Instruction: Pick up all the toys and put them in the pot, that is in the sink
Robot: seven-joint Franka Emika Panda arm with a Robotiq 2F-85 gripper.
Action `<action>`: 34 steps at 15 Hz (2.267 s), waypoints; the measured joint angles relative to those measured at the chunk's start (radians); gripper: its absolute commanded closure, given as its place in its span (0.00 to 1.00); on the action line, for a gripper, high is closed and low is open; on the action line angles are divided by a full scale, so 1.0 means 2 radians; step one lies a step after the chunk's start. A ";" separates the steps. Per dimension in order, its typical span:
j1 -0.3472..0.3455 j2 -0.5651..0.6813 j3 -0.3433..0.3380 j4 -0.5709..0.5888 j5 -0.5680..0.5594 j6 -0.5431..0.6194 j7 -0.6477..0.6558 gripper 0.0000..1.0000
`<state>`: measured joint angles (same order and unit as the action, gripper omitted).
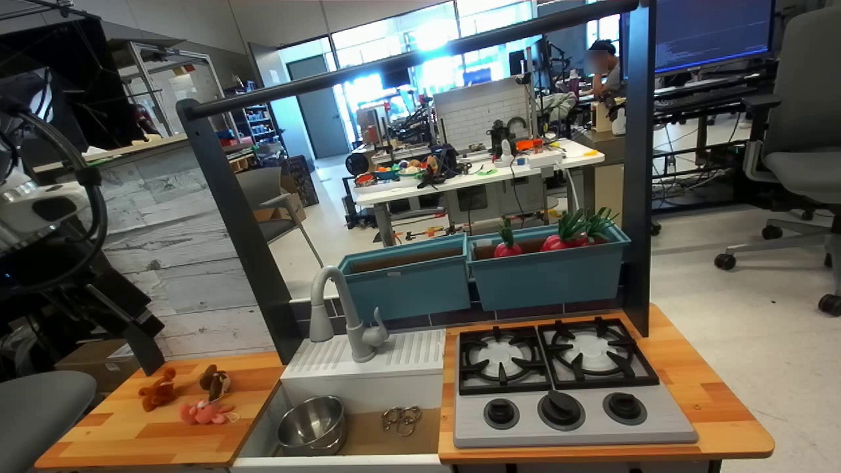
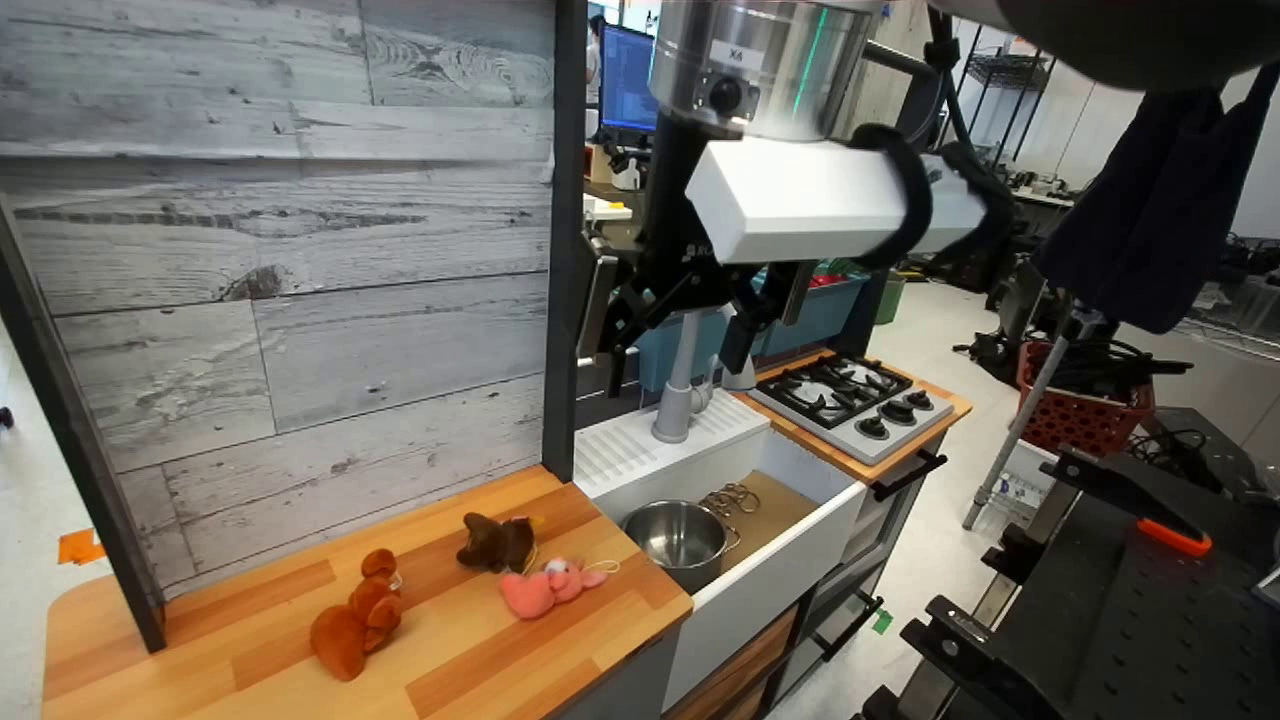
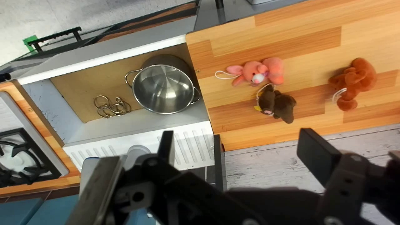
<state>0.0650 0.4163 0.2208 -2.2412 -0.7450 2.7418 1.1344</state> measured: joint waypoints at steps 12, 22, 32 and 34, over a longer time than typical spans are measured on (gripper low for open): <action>-0.098 0.089 0.103 0.093 0.213 -0.064 -0.246 0.00; 0.167 0.281 -0.085 0.348 0.260 -0.114 -0.212 0.00; 0.171 0.344 -0.082 0.416 0.318 -0.113 -0.278 0.00; 0.179 0.353 -0.083 0.417 0.318 -0.113 -0.278 0.28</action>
<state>0.4239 1.1232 0.0551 -1.4076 -0.1084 2.5162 0.5785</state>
